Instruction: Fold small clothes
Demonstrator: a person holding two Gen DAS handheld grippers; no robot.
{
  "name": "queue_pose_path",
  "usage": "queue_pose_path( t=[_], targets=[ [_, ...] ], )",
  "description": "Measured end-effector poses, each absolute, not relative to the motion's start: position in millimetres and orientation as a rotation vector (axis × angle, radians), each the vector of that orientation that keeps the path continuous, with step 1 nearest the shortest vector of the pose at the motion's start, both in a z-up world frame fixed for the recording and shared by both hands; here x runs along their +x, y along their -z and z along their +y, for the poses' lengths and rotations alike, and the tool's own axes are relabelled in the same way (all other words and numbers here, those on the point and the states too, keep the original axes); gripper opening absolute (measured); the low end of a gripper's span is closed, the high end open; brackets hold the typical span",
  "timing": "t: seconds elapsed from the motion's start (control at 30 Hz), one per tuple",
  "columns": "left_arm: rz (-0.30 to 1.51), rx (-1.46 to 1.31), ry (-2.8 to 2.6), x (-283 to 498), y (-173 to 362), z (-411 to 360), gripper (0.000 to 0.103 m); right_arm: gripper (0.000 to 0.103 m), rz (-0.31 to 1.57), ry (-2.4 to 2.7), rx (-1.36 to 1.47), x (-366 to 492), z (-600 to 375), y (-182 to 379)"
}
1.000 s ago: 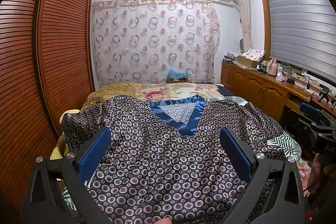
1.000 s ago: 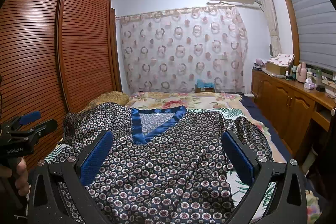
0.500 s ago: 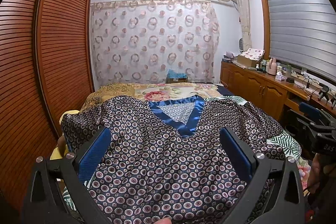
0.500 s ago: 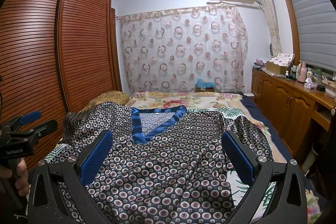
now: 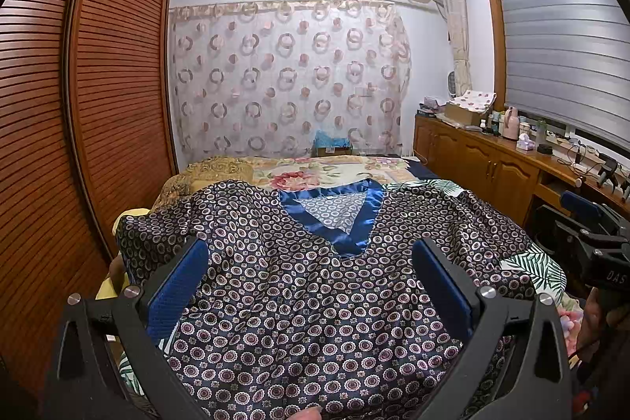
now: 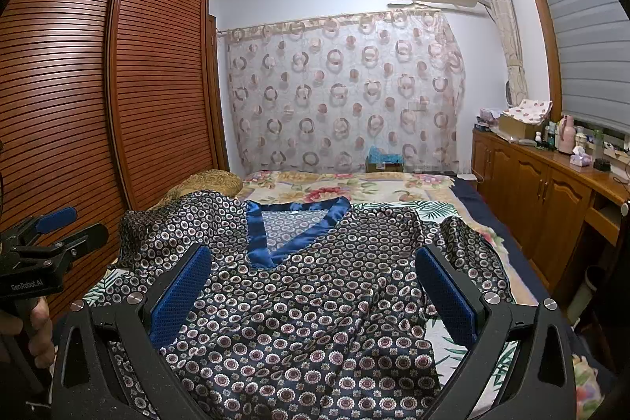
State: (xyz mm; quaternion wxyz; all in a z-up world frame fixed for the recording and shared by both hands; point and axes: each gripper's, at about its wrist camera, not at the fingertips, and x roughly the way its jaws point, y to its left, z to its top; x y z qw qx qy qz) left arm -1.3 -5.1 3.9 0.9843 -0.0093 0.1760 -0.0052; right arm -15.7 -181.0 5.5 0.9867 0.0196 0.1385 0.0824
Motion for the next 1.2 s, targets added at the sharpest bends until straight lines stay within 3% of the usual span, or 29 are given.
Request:
queue_pose_path(
  t=[1.2],
  targets=[
    [0.349, -0.014, 0.013, -4.1, -6.8, -6.9, 0.103, 0.103, 0.282, -0.168, 0.039, -16.0, -180.4, -3.0]
  ],
)
